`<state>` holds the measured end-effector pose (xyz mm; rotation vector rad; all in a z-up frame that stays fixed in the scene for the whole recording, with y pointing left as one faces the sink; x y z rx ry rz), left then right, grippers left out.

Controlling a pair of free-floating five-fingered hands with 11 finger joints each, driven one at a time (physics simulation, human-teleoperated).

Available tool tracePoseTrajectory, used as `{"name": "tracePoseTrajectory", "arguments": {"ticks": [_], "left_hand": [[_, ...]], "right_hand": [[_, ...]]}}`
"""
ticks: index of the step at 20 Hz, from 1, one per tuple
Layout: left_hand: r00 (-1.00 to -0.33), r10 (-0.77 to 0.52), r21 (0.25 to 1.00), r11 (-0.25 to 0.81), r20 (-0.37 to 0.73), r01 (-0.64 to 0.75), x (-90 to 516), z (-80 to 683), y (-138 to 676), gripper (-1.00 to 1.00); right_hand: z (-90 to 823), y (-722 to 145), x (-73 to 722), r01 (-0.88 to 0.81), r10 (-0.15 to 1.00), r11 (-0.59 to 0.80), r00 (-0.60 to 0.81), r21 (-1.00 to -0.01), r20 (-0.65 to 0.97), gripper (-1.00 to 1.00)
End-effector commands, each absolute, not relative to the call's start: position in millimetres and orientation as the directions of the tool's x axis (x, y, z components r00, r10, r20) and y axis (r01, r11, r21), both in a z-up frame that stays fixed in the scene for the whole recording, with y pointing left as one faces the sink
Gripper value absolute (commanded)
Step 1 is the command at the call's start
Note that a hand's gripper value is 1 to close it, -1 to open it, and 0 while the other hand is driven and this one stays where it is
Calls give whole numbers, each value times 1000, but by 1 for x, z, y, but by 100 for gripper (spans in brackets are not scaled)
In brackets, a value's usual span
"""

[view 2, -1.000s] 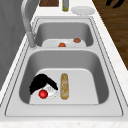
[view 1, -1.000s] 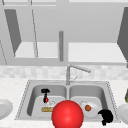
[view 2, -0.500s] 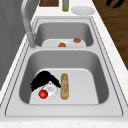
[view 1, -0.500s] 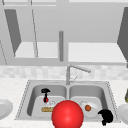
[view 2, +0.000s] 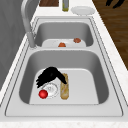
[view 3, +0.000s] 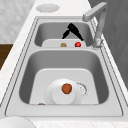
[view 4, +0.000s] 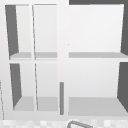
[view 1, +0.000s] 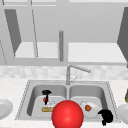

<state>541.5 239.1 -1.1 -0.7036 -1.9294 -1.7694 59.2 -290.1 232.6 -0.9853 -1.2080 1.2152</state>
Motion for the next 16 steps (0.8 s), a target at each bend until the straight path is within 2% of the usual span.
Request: {"name": "tracePoseTrajectory", "arguments": {"ticks": [1,16], "left_hand": [[-814,42,814,16,579,580,527,12,228,-100],[-804,53,805,-10,593,593,432,27,198,-100]], "right_hand": [[233,-290,59,-140,990,126,-48,-982,134,0],[233,-290,59,-140,990,126,-48,-982,134,0]]}}
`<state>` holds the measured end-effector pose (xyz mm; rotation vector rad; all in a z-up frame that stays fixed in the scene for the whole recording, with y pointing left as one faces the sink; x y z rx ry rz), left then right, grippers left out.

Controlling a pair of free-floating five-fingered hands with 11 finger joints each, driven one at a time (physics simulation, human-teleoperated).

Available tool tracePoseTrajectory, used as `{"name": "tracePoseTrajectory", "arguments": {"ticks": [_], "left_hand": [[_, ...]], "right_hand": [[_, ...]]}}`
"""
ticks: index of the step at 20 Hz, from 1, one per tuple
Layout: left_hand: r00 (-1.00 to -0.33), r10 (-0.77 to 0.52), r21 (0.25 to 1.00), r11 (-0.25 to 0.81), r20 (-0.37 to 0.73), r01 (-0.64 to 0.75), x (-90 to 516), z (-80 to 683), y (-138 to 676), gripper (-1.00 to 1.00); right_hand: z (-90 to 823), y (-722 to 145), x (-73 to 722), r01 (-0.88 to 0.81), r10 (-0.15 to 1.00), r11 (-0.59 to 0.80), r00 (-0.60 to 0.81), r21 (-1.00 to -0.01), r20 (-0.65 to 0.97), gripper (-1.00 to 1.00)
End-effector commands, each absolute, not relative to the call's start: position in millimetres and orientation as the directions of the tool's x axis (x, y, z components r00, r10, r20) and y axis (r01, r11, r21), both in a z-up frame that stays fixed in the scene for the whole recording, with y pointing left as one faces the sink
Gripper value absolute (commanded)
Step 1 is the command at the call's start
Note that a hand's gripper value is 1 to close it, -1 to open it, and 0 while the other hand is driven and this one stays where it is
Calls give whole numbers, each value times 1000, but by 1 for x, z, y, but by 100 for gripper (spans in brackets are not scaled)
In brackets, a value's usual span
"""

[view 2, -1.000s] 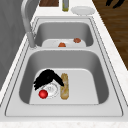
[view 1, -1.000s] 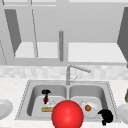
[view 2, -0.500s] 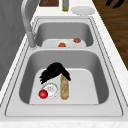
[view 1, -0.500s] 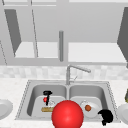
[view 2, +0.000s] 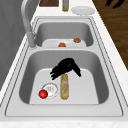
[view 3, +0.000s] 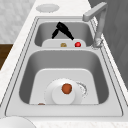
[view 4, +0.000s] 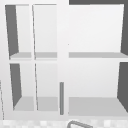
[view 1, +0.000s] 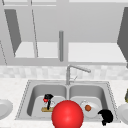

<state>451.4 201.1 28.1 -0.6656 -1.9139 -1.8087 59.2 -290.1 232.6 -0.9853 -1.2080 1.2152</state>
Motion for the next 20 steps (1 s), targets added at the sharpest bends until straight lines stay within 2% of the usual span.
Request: {"name": "tracePoseTrajectory", "arguments": {"ticks": [1,4,6,8,9,20], "left_hand": [[-804,53,805,-16,593,593,425,23,199,-100],[-804,45,805,-22,593,592,408,14,192,-100],[-783,16,783,-8,622,622,417,4,187,-100],[-799,-6,799,-4,601,601,416,-1,180,-100],[-800,20,799,35,600,601,417,2,186,-100],[-803,35,803,18,595,596,426,-81,181,-100]], "right_hand": [[233,-290,59,-140,990,126,-48,-982,134,0],[233,-290,59,-140,990,126,-48,-982,134,0],[233,-290,59,-140,990,126,-48,-982,134,0],[233,-290,59,-140,990,126,-48,-982,134,0],[233,-290,59,-140,990,126,-48,-982,134,0],[233,-290,59,-140,990,126,-48,-982,134,0]]}}
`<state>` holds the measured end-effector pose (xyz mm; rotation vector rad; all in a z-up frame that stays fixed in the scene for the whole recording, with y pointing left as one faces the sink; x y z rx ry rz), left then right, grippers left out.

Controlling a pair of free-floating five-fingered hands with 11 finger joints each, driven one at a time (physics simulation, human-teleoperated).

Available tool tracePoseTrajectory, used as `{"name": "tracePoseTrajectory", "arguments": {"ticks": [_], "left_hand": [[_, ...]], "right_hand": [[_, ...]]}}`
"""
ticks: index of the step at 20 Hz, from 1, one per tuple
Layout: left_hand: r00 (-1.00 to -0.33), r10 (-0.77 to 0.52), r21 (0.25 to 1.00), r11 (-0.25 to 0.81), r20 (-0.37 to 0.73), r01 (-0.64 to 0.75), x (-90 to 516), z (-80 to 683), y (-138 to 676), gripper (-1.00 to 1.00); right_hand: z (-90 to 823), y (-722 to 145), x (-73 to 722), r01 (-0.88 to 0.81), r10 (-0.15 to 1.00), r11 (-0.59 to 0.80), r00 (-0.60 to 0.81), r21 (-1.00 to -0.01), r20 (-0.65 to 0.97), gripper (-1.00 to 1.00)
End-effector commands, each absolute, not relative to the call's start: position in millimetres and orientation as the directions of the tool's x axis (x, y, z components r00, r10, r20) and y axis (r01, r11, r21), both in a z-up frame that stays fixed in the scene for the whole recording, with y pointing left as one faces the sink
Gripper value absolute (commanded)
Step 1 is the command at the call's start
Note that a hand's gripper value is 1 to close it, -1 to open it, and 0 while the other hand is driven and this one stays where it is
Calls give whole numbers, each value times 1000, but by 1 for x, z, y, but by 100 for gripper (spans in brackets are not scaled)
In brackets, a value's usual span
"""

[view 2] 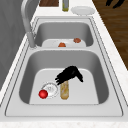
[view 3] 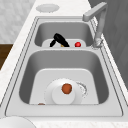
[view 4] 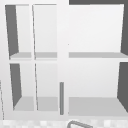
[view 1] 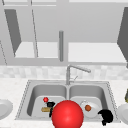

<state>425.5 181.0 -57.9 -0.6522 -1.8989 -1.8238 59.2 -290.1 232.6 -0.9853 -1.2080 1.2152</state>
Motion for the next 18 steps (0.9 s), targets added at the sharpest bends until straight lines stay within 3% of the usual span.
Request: {"name": "tracePoseTrajectory", "arguments": {"ticks": [1,6,8,15,18], "left_hand": [[-803,34,803,17,595,596,428,-89,181,-100],[-783,57,784,9,620,621,427,-129,186,-100],[-825,69,826,17,562,564,427,-138,190,-100],[-816,85,814,64,572,577,430,-123,199,-100],[-763,112,761,73,636,645,450,-107,203,-100]], "right_hand": [[233,-290,59,-140,990,126,-48,-982,134,0],[233,-290,59,-140,990,126,-48,-982,134,0],[233,-290,59,-140,990,126,-48,-982,134,0],[233,-290,59,-140,990,126,-48,-982,134,0],[233,-290,59,-140,990,126,-48,-982,134,0]]}}
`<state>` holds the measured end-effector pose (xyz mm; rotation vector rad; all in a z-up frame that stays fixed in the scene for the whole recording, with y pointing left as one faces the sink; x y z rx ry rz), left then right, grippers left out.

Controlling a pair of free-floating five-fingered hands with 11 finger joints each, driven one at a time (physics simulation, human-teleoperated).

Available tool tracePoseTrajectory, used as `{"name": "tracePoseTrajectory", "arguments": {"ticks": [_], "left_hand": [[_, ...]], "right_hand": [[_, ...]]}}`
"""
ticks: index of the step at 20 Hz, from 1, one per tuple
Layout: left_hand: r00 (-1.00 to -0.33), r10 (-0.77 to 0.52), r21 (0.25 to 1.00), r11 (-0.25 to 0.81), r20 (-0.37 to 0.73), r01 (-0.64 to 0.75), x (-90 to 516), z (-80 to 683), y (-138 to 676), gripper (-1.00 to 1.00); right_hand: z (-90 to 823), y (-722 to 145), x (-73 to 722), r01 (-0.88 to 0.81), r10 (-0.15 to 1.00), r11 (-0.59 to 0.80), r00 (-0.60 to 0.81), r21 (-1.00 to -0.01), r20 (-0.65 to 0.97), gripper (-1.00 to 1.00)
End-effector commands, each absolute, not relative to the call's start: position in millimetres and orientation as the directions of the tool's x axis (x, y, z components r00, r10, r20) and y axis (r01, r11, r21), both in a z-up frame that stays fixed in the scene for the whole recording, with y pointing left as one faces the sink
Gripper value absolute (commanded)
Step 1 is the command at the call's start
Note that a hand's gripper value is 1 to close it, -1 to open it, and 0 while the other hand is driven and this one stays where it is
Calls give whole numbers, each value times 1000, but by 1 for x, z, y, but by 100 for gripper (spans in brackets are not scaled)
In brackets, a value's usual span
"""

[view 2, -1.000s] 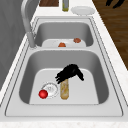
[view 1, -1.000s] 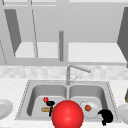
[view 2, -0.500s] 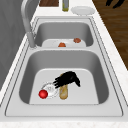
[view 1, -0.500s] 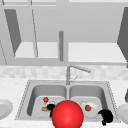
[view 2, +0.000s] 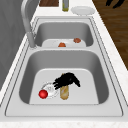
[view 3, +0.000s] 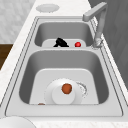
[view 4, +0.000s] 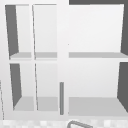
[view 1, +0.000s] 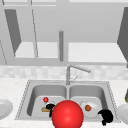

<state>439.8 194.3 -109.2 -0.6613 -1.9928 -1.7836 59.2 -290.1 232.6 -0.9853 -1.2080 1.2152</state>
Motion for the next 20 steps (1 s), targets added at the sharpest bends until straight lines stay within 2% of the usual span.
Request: {"name": "tracePoseTrajectory", "arguments": {"ticks": [1,4,8,14,20], "left_hand": [[-749,111,746,79,653,661,454,-104,204,-100],[-715,108,711,79,691,699,467,-103,207,-100],[-752,97,748,77,652,659,482,-123,208,-100],[-809,82,803,98,582,588,462,-144,201,-100],[-809,79,804,92,583,588,448,-145,205,-100]], "right_hand": [[233,-290,59,-140,990,126,-48,-982,134,0],[233,-290,59,-140,990,126,-48,-982,134,0],[233,-290,59,-140,990,126,-48,-982,134,0],[233,-290,59,-140,990,126,-48,-982,134,0],[233,-290,59,-140,990,126,-48,-982,134,0]]}}
